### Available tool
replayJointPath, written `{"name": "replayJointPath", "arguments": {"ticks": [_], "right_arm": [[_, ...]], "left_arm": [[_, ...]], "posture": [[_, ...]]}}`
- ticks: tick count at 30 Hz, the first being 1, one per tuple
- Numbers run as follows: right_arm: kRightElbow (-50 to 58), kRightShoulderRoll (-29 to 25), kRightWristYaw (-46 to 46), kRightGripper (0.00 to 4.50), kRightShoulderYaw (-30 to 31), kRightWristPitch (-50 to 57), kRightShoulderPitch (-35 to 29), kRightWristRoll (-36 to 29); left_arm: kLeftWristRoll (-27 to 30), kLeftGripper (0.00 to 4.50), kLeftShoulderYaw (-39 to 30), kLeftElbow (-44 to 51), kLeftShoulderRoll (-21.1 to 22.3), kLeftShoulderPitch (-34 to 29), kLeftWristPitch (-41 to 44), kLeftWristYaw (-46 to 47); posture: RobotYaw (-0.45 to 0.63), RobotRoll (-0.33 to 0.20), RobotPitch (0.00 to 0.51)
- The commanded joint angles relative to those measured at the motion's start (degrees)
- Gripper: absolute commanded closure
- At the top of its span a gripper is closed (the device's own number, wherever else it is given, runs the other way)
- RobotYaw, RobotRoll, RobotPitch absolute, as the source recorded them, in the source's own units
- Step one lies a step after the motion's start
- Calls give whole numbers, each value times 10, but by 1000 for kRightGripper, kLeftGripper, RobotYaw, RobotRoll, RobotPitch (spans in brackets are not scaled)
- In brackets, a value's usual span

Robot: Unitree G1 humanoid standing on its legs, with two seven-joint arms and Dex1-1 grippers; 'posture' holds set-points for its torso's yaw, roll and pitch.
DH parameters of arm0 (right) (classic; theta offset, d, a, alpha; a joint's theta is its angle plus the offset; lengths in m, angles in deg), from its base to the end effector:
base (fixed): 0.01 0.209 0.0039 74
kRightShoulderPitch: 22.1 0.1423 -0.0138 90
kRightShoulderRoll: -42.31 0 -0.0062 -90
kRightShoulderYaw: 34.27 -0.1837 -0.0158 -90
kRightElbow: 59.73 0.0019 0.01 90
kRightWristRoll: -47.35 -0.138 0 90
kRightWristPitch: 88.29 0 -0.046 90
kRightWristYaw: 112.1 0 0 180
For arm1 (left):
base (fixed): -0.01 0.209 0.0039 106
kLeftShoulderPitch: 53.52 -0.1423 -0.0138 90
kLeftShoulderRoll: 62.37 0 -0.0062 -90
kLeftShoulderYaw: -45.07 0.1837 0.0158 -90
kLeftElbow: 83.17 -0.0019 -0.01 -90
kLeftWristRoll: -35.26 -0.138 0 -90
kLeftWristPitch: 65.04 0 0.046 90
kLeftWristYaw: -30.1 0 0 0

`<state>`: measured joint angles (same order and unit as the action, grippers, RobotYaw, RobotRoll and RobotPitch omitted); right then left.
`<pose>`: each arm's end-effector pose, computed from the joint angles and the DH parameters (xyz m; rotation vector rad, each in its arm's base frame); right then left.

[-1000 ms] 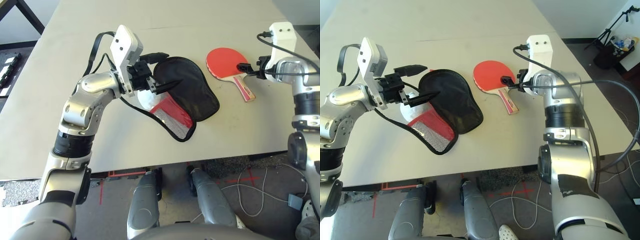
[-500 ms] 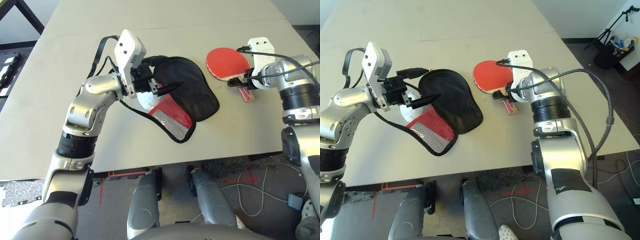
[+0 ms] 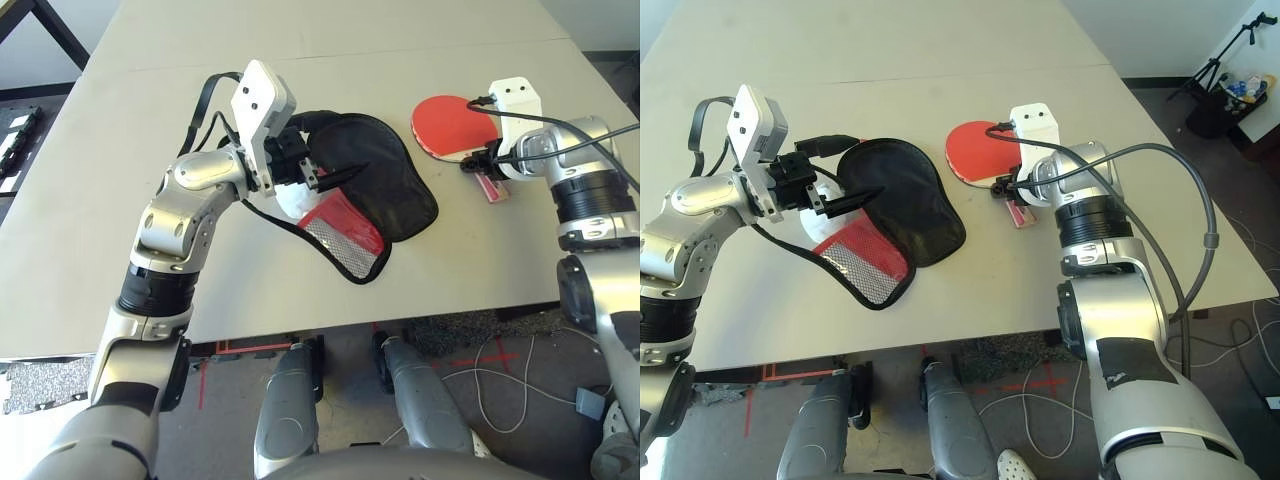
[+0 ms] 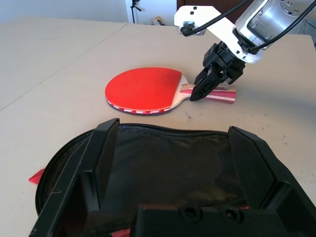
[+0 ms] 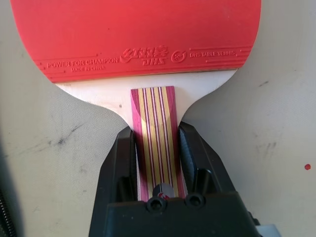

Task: Store the ping-pong paddle in its case and zip it.

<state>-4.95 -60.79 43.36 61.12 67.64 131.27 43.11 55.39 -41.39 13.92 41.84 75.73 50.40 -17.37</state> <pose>0.3438 -0.2124 0.2245 -0.1983 0.6972 0.1543 0.2832 0.1799 0.2286 0.3595 -0.2049 -1.0024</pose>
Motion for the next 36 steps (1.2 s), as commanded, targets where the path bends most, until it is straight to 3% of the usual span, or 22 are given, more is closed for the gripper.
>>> {"name": "replayJointPath", "arguments": {"ticks": [1, 13, 22, 29, 36], "right_arm": [[23, -6, 5, 3289, -1, 22, -30, 4], [187, 12, 70, 3289, -36, 2, -91, 15], [304, 76, 110, 3290, -40, 21, -106, 7], [418, 158, 132, 3291, -10, 63, -143, -2], [443, 198, 142, 3291, 18, 62, -169, 1]], "left_arm": [[-9, 0, 12, -4, -2, 0, -7, -6], [-13, 0, 10, -8, -2, -4, -12, -11], [-15, 0, 9, -6, 1, -8, -10, -11], [-16, 0, 8, -3, 5, -11, -8, -11], [-18, 0, 9, 2, 7, -14, -5, -9]], "posture": [[-56, 0, 222], [-58, 0, 230], [-48, 0, 233], [-36, 0, 239], [-23, 0, 243]]}}
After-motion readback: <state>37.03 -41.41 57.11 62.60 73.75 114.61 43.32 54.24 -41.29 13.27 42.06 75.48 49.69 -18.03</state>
